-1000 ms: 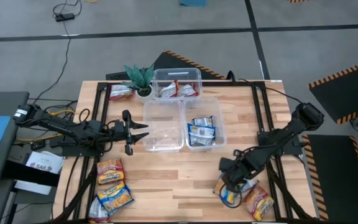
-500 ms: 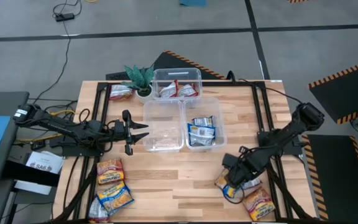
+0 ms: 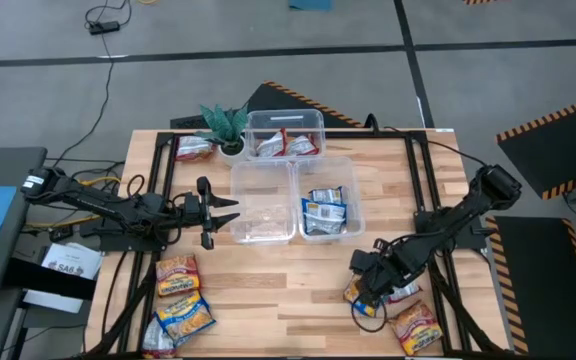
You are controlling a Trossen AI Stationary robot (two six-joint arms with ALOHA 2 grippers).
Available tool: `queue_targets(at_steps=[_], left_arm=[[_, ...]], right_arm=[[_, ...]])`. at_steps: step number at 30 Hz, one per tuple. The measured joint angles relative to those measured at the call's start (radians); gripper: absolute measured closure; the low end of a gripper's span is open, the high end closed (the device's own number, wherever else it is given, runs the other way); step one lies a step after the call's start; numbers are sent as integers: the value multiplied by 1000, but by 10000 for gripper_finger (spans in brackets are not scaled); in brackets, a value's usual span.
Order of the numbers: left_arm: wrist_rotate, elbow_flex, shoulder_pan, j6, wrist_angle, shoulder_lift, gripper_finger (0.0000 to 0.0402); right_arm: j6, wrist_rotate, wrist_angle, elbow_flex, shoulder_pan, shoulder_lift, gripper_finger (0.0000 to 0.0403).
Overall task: Sort Maruchan noodles
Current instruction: Put the blue noodle pack into the bottom right transparent bin
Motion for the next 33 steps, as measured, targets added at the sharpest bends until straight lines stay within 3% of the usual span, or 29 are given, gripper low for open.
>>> queue_targets(at_steps=[11, 26, 30, 33], left_arm=[[0, 0, 0, 0, -21, 0, 264], [-12, 0, 0, 0, -22, 0, 264], [-27, 0, 0, 0, -23, 0, 264], [-27, 0, 0, 0, -23, 0, 264]], right_arm=[[-15, -9, 74, 0, 55, 2, 188], [-106, -133, 127, 12, 43, 202, 197], [-130, -132, 125, 11, 44, 202, 228], [-141, -130, 120, 9, 44, 201, 286]])
